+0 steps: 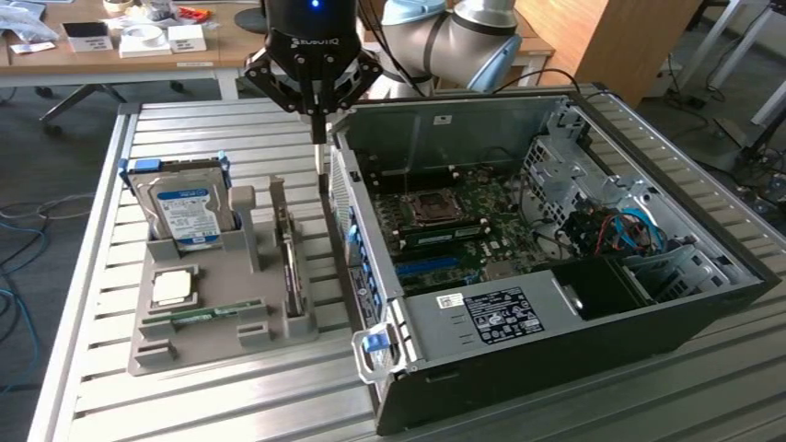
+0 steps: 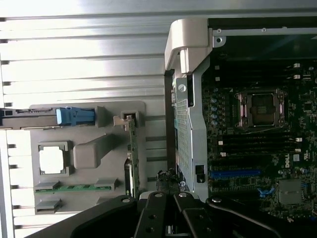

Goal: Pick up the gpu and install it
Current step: 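Reach for the gpu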

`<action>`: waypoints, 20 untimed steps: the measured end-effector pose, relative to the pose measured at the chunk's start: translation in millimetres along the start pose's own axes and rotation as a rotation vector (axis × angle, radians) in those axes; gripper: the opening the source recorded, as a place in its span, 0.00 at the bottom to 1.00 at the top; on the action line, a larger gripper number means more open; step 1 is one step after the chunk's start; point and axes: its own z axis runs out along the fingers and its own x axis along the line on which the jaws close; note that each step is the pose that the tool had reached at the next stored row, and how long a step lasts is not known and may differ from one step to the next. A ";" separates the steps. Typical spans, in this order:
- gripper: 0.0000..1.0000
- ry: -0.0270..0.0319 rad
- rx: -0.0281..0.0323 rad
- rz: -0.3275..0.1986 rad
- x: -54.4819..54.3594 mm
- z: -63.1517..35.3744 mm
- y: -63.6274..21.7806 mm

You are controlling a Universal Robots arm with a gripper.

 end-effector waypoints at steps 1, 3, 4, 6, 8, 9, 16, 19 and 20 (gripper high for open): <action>0.11 0.0000 0.0000 0.000 0.0 0.0 0.0; 0.11 0.0000 0.0000 0.000 0.0 0.0 0.0; 0.11 -0.0001 -0.0001 0.000 0.3 0.0 0.0; 0.11 0.0000 0.0000 0.000 1.4 0.0 -0.1; 0.11 0.0000 0.0000 0.000 2.6 0.0 -0.2; 0.11 0.0000 0.0000 0.000 3.5 0.0 -0.3; 0.11 -0.0001 -0.0001 0.000 13.6 -0.1 -1.0; 0.11 -0.0001 -0.0001 0.000 20.1 -0.3 -1.5; 0.11 -0.0001 -0.0001 0.000 22.5 -0.3 -1.7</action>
